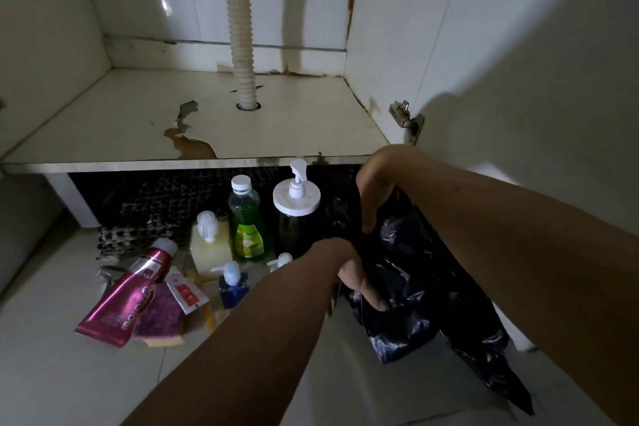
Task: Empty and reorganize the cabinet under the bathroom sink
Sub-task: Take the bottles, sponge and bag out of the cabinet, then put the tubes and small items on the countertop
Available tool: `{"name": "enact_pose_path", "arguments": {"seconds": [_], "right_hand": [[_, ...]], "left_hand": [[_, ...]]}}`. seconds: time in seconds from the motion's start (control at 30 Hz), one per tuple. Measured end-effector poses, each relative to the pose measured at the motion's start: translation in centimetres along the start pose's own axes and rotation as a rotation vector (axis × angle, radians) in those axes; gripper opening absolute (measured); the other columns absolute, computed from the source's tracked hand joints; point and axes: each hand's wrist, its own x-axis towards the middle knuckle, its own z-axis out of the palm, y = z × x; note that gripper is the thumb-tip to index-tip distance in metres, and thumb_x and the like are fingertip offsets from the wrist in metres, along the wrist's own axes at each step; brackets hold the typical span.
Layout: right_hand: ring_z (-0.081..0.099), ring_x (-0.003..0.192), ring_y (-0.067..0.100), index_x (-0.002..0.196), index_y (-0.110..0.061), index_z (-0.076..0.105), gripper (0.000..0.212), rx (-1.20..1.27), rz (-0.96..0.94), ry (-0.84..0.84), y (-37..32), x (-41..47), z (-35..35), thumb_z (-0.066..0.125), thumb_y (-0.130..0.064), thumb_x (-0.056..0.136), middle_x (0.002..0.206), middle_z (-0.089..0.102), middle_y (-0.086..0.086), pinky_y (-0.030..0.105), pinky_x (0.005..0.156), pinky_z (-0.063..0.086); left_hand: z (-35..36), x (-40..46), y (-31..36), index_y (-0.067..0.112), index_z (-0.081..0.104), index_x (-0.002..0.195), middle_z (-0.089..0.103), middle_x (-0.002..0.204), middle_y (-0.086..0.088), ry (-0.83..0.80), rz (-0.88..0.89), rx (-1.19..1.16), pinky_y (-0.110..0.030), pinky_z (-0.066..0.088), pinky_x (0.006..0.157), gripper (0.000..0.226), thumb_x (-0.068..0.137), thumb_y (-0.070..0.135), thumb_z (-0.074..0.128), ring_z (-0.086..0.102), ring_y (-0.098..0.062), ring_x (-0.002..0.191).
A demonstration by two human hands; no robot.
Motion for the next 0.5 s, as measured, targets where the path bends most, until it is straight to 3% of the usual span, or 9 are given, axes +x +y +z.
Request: {"name": "enact_pose_path", "arguments": {"seconds": [0.1,0.17,0.2,0.27,0.37,0.43,0.5], "right_hand": [[0.062,0.112,0.031,0.132,-0.013,0.062,0.074,-0.207,0.067,-0.012,-0.4,0.7,-0.7,0.084,-0.051,0.073,0.136,0.06,0.006,0.042,0.099,0.051],[0.063,0.097,0.027,0.105,-0.002,0.068,0.048,-0.164,0.083,0.12,0.0,-0.2,-1.4,0.082,-0.041,0.08,0.116,0.065,0.01,0.033,0.087,0.051],[0.062,0.087,0.027,0.087,-0.001,0.066,0.038,-0.136,0.077,0.163,0.2,-1.0,-1.7,0.079,-0.037,0.084,0.1,0.065,0.01,0.034,0.083,0.052],[0.061,0.072,0.025,0.071,-0.007,0.064,0.036,0.019,0.035,0.13,0.8,-1.6,-2.8,0.074,-0.036,0.088,0.075,0.066,0.008,0.037,0.077,0.053],[0.055,0.064,0.021,0.044,-0.016,0.069,0.058,-0.036,0.008,-0.037,0.7,-1.5,-4.5,0.059,-0.032,0.099,0.047,0.063,-0.003,0.033,0.071,0.047],[0.049,0.062,0.02,0.033,-0.019,0.064,0.07,-0.194,0.003,-0.076,0.2,-2.2,-5.0,0.051,-0.025,0.101,0.041,0.059,-0.007,0.03,0.067,0.041],[0.053,0.067,0.021,0.047,-0.017,0.071,0.057,-0.218,0.005,-0.057,0.4,-1.9,-5.4,0.053,-0.026,0.101,0.056,0.066,-0.001,0.029,0.067,0.042]], "left_hand": [[-1.6,1.0,-1.1,0.014,0.022,0.154,0.04,0.145,-0.03,-0.084,-0.133,-0.108,-0.048,0.043,0.107,0.088,0.087,0.049,0.067,0.053,-0.041,0.126],[-2.5,1.6,-1.8,0.007,0.019,0.153,0.05,0.135,-0.034,-0.064,-0.143,-0.219,-0.047,0.051,0.099,0.105,0.078,0.057,0.072,0.059,-0.041,0.118],[-2.7,1.8,-2.1,0.005,0.02,0.152,0.053,0.132,-0.032,-0.025,-0.125,-0.274,-0.046,0.056,0.091,0.106,0.077,0.061,0.07,0.062,-0.039,0.112],[-2.5,1.8,-2.5,0.005,0.025,0.151,0.058,0.128,-0.03,0.103,-0.063,-0.351,-0.045,0.06,0.079,0.101,0.079,0.065,0.065,0.067,-0.035,0.104],[-0.8,3.0,-2.9,0.005,0.033,0.148,0.059,0.127,-0.029,0.286,0.027,-0.396,-0.048,0.059,0.082,0.09,0.084,0.061,0.062,0.068,-0.037,0.104],[-0.1,3.5,-3.0,0.004,0.034,0.148,0.058,0.128,-0.03,0.266,0.006,-0.394,-0.049,0.058,0.084,0.089,0.085,0.062,0.06,0.066,-0.039,0.107],[-0.1,3.3,-2.7,0.005,0.031,0.15,0.054,0.132,-0.031,0.182,-0.045,-0.357,-0.048,0.057,0.088,0.09,0.086,0.061,0.06,0.062,-0.042,0.114]]}}
